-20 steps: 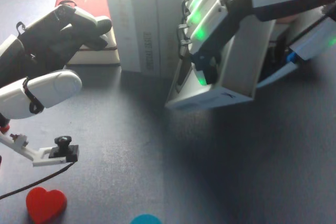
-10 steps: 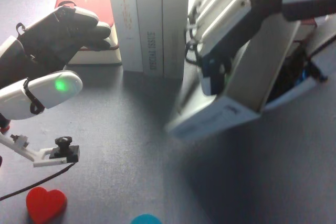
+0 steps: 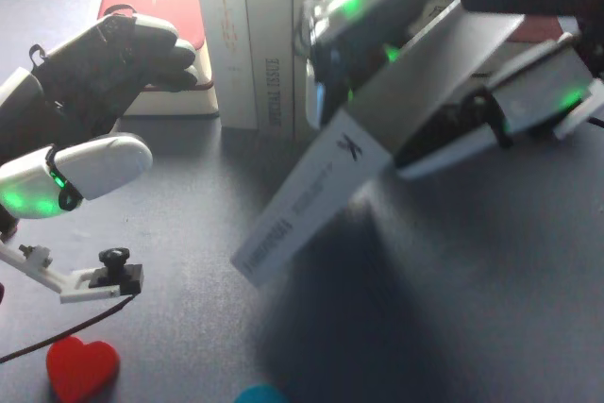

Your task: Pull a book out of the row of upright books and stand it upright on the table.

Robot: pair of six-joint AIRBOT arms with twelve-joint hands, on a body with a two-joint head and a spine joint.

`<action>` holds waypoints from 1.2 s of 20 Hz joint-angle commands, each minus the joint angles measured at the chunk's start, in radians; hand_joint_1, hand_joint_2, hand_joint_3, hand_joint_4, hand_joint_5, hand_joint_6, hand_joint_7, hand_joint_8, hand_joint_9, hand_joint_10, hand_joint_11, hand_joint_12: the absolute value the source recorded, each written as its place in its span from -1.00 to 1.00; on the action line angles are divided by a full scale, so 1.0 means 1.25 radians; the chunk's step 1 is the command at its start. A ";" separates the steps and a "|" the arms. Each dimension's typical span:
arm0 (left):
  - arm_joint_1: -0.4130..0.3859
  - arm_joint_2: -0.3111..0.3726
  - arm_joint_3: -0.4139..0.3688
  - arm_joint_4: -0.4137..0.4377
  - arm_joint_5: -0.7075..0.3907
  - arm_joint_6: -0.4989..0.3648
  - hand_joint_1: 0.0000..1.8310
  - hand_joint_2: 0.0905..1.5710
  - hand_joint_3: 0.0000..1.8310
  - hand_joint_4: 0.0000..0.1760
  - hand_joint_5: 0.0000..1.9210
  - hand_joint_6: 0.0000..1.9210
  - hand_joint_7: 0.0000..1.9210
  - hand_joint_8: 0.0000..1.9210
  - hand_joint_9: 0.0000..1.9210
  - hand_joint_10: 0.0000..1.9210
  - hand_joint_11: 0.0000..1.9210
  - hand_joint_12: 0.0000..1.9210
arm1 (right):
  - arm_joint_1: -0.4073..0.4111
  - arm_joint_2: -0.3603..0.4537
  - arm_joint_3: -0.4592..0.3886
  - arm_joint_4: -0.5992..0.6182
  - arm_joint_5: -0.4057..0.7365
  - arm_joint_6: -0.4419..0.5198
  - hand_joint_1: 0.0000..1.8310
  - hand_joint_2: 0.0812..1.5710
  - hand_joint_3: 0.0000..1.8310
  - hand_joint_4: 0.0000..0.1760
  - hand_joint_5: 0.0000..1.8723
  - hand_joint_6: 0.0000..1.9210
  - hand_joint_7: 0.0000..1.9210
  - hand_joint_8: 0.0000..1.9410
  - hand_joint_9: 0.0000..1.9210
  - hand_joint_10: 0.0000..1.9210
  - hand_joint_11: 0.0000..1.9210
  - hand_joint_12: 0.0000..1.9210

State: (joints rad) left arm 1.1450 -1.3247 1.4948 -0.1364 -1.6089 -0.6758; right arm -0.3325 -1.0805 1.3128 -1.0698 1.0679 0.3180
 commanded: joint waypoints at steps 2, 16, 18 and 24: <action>-0.003 -0.002 0.002 -0.010 -0.093 -0.009 0.12 0.02 -1.00 -0.94 -0.57 -0.16 -0.48 -0.31 -0.55 0.03 -0.99 0.56 | -0.017 -0.032 0.037 0.117 0.033 -0.008 0.34 0.50 -1.00 -1.00 -0.11 -0.06 -0.12 0.53 0.10 0.61 0.07 0.86; 0.022 -0.017 0.011 -0.024 -0.088 -0.009 0.18 0.09 -1.00 -1.00 -0.33 -0.79 -0.36 -0.83 -0.58 -0.04 -1.00 0.52 | -0.174 -0.133 0.114 0.227 0.027 -0.035 -0.35 0.28 -1.00 -1.00 -0.97 -0.88 -0.97 -0.88 -0.97 -0.84 -0.97 -0.71; 0.026 -0.017 0.010 -0.025 -0.086 -0.009 0.19 0.13 -0.99 -1.00 -0.32 -0.86 -0.34 -0.87 -0.58 -0.10 -1.00 0.46 | -0.174 -0.124 0.097 0.222 0.027 -0.036 -0.51 0.05 -1.00 -1.00 -1.00 -1.00 -1.00 -1.00 -1.00 -0.99 -1.00 -0.99; 0.027 -0.021 0.007 -0.025 -0.086 -0.009 0.16 0.09 -1.00 -0.97 -0.28 -0.95 -0.31 -0.95 -0.56 -0.20 -1.00 0.46 | -0.173 -0.092 0.052 0.216 0.045 -0.035 -0.72 0.43 -0.97 0.01 -0.83 -0.92 -1.00 -1.00 -1.00 -1.00 -1.00 -1.00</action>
State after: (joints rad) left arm 1.1812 -1.3445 1.5059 -0.1539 -1.6020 -0.6754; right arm -0.5644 -1.1965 1.3830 -0.8852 1.0256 0.2653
